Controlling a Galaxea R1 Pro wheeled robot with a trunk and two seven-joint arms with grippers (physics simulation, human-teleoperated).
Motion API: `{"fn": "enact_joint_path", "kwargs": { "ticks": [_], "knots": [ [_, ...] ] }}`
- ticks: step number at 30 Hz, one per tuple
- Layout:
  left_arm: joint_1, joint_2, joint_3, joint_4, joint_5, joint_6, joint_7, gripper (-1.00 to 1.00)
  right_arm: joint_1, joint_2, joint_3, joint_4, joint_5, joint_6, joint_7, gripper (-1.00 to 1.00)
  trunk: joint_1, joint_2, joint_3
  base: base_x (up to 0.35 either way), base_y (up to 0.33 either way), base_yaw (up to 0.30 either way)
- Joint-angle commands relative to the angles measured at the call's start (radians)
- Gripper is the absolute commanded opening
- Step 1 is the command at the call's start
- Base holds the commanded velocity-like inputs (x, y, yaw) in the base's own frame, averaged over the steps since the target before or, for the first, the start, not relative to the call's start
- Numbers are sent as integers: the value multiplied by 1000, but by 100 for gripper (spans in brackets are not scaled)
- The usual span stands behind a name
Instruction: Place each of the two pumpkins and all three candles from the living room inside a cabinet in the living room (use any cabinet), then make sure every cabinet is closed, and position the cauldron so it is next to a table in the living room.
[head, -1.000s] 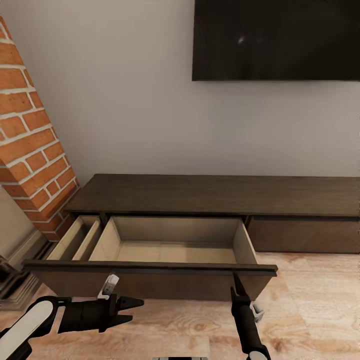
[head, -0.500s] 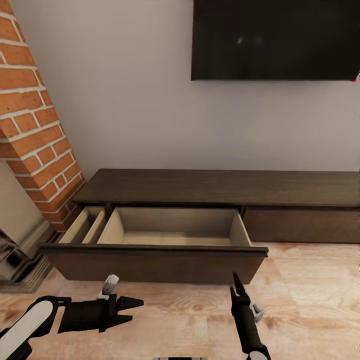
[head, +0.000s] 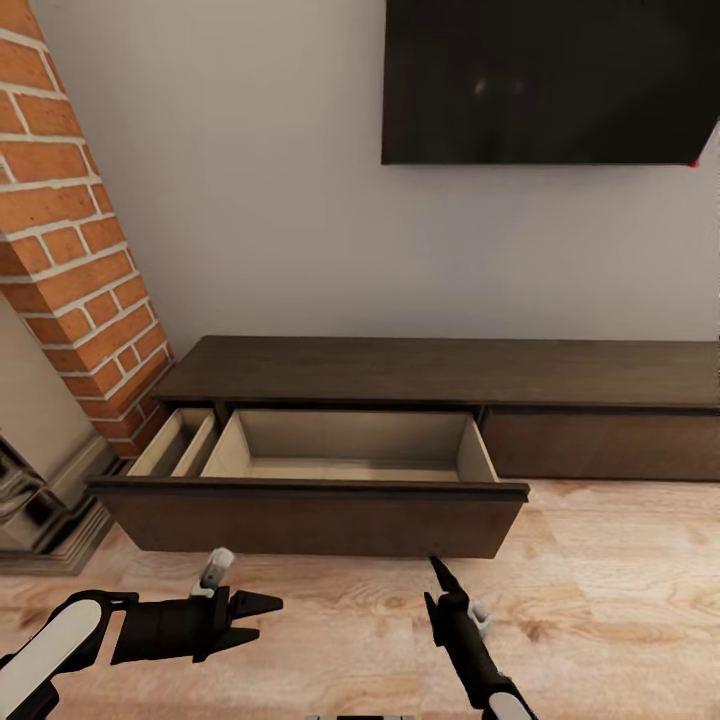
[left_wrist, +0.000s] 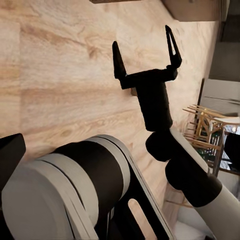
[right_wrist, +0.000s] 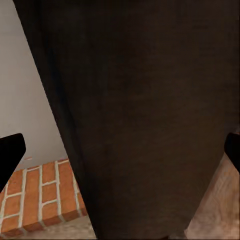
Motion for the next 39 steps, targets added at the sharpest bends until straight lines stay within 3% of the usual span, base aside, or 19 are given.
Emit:
{"fn": "enact_joint_path", "kwargs": {
  "ticks": [1, 4, 6, 10, 13, 17, 39],
  "knots": [
    [-1, 1, -1, 0, 2, 1, 2, 100, 0, 0, 0, -1, -10, 33, -16, 100, -1, 0, 3, -2, 0, 0],
    [-3, 1, -2, 0, -5, 1, 7, 100, -1, -3, 4, -9, -7, 128, -81, 100, -2, 1, 15, 0, 0, 0],
    [-4, 1, -3, 1, -8, 1, 18, 100, -1, -4, 6, -3, -7, 142, -92, 100, -3, 1, 23, 0, 0, 0],
    [-7, -1, -3, 1, -5, 1, 101, 100, 2, -18, 7, 7, -5, 164, -127, 100, -5, 2, 38, 0, 0, 0],
    [-9, -3, -2, 1, -1, 0, 167, 100, 3, -53, 8, 9, -3, 214, -238, 100, -6, 3, 50, 0, 0, 0],
    [-9, -6, -2, 1, -1, 0, 206, 100, 4, -69, 7, 9, -2, 267, -347, 100, -8, 4, 65, 0, 0, 0],
    [-10, -5, -2, 1, -1, -1, 219, 100, 6, -86, 4, 105, -7, 283, -354, 100, -18, 9, 150, 0, 0, 0]
  ]
}}
